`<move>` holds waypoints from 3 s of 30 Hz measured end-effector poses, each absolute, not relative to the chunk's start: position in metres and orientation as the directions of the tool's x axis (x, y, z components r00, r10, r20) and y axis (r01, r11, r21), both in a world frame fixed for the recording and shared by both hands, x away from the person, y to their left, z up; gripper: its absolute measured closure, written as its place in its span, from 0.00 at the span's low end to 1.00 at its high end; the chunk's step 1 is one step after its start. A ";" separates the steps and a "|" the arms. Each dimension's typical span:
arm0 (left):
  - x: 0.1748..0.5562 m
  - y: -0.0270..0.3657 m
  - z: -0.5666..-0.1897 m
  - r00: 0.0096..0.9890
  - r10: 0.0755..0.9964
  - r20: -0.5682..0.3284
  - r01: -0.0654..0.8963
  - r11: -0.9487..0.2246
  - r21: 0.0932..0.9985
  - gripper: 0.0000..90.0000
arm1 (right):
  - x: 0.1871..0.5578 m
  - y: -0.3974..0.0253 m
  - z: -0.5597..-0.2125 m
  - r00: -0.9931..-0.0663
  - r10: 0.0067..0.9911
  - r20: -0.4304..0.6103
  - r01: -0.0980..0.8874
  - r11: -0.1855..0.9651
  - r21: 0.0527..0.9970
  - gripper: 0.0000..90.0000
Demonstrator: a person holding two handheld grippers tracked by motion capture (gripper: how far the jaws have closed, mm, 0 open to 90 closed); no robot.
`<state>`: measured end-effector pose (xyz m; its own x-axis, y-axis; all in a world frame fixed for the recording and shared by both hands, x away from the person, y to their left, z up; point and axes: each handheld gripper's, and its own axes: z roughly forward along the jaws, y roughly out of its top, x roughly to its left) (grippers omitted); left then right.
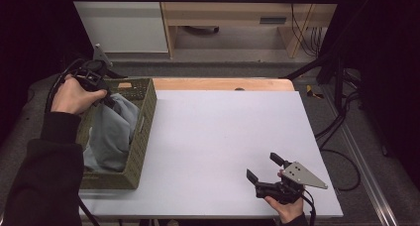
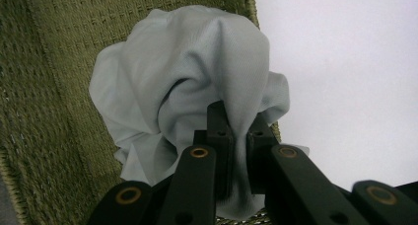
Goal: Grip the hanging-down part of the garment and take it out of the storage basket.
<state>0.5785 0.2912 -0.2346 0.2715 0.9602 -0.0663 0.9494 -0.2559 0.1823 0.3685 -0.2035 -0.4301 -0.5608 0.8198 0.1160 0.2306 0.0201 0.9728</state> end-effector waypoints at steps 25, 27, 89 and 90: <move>0.562 0.295 -0.183 0.256 0.966 -0.036 0.940 -0.240 0.243 0.94 | 0.369 -0.201 -0.429 -0.570 0.813 0.118 0.232 0.021 0.972 0.04; 0.561 0.296 -0.179 0.256 0.966 -0.039 0.939 -0.239 0.247 0.94 | 0.369 -0.201 -0.429 -0.571 0.813 0.117 0.231 0.023 0.973 0.04; 0.551 0.295 -0.136 0.286 0.957 -0.038 0.916 -0.262 0.303 0.94 | 0.457 0.007 -0.382 -0.803 0.586 0.107 0.171 0.055 0.984 0.06; 0.551 0.295 -0.136 0.287 0.957 -0.039 0.916 -0.263 0.303 0.94 | 0.458 0.009 -0.382 -0.807 0.582 0.101 0.167 0.061 0.984 0.06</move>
<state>0.5515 0.2947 -0.1357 0.2870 0.9572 -0.0385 0.9162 -0.2626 0.3027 0.4585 0.0090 -0.3817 -0.8069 0.5819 0.1009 0.1671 0.0610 0.9841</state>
